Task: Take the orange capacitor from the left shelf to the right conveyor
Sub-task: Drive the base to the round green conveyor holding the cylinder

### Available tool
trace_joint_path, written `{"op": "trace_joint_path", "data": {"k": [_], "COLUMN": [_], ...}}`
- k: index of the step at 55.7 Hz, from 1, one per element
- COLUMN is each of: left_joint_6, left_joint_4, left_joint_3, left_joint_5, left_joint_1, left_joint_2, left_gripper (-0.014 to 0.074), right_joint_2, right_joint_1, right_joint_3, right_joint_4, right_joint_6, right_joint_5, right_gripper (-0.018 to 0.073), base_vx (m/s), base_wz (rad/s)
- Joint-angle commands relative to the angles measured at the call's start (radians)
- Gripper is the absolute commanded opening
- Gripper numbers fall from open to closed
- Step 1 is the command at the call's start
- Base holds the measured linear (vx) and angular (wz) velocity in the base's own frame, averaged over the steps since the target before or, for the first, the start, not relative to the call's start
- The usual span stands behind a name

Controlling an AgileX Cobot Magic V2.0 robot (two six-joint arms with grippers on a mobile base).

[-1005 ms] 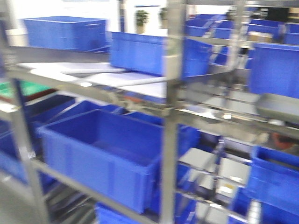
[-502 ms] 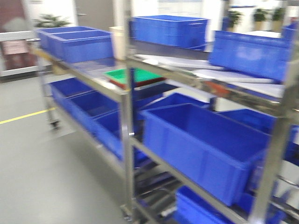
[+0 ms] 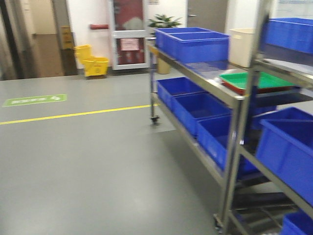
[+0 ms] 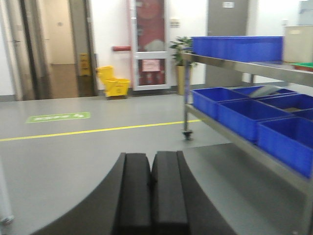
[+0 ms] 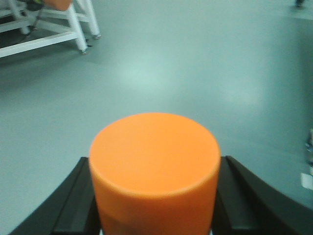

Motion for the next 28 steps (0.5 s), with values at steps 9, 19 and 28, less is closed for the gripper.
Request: {"op": "trace_joint_path", "data": {"k": [9, 19, 28], "left_joint_6": [0.002, 0.002, 0.002], "left_joint_4": [-0.005, -0.005, -0.005], "left_joint_3": [0.032, 0.032, 0.032], "left_joint_5": [-0.081, -0.081, -0.081], "left_joint_1": [-0.006, -0.006, -0.006], "left_joint_2": [-0.011, -0.011, -0.011], "left_gripper": [-0.0006, -0.0006, -0.0006], "right_joint_2": [-0.005, -0.005, -0.005], "right_joint_1": [-0.001, -0.001, -0.001], "right_joint_3": [-0.027, -0.027, -0.027], "right_joint_4": [-0.011, -0.011, -0.011], "right_joint_6": [-0.004, -0.004, -0.004], "right_joint_5": [-0.077, -0.077, -0.077], "right_gripper": [0.0323, 0.0323, 0.0323], "base_vx": [-0.01, 0.04, 0.08], "base_wz": [0.57, 0.46, 0.36]}}
